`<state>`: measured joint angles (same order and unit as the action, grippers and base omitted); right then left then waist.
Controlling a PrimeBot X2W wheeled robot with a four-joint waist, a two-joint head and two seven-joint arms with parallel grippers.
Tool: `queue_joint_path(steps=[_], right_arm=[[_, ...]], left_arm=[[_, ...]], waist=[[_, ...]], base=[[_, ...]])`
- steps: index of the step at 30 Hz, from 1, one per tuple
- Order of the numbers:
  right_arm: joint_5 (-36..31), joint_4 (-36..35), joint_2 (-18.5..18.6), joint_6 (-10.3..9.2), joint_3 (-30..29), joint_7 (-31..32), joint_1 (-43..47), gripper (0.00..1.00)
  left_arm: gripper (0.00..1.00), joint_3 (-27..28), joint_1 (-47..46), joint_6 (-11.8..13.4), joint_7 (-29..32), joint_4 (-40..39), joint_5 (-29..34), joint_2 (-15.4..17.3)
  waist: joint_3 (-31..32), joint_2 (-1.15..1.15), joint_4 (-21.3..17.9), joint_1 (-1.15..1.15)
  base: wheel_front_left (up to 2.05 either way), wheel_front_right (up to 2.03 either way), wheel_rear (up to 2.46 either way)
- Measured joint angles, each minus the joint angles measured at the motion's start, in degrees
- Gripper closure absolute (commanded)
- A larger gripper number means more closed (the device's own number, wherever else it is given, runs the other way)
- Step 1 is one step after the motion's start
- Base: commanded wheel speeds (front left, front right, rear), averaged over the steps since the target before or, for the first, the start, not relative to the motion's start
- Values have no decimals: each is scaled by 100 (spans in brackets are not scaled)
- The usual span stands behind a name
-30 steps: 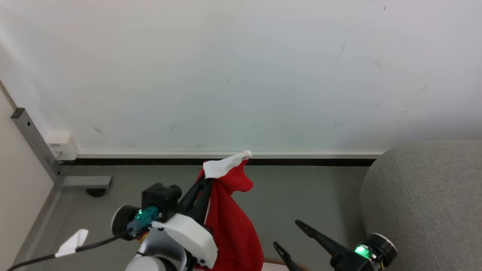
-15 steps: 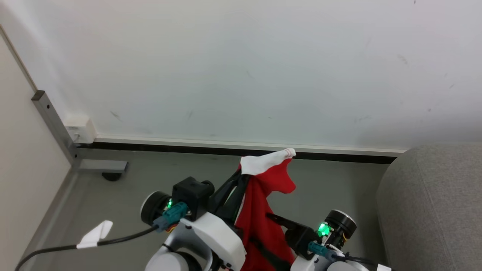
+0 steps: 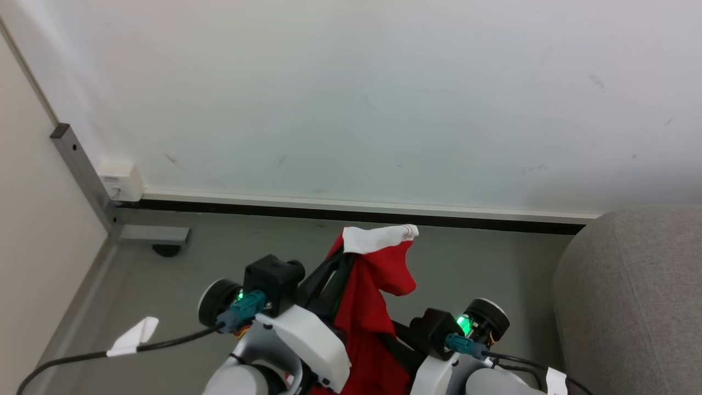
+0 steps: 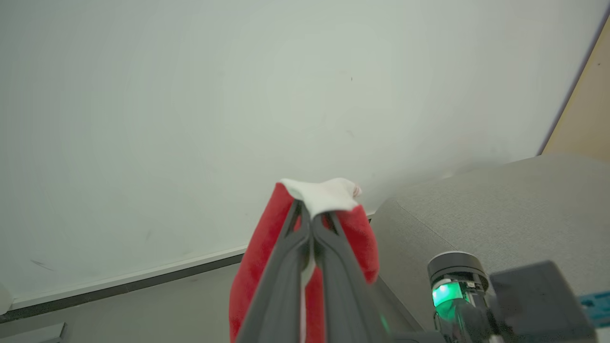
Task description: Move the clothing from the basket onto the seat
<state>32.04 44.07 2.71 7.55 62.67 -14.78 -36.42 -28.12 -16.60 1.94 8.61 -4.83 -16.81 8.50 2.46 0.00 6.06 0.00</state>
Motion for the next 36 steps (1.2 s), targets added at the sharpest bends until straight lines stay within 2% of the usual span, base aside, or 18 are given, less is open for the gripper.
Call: queue_joint_path(steps=[6,7,9,10,11,12,25,36], right_arm=[[-45,-202,-1,0,-257,0,3,100],[-78,-219,0,0,-302,-1,10,100],[-132,-236,-3,0,-382,-1,25,100],[-149,-236,-1,0,-423,-1,34,100],[-179,-238,-1,0,-465,-1,48,100],[-189,-242,-2,0,-517,-1,68,100],[-333,-403,307,0,-1261,-12,289,100],[-487,-642,478,0,-1655,-16,480,100]], left_arm=[[99,90,0,71,-57,109,-33,63],[88,94,0,90,-57,119,-38,65],[57,121,2,120,-65,137,-42,76],[36,134,2,141,-73,144,-42,86],[7,138,4,149,-81,152,-43,90],[0,138,8,164,-113,162,-43,90],[0,79,65,215,-199,263,-87,94],[0,26,92,223,-222,280,-119,115]], waist=[[12,0,-87,0],[18,0,-98,0],[30,0,-127,0],[34,0,-142,0],[36,0,-156,0],[39,0,-168,0],[12,0,-390,0],[-22,0,-809,0]], base=[[0,0,0],[0,0,0],[0,0,0],[0,0,0],[0,0,0],[0,0,0],[0,0,0],[0,0,0]])
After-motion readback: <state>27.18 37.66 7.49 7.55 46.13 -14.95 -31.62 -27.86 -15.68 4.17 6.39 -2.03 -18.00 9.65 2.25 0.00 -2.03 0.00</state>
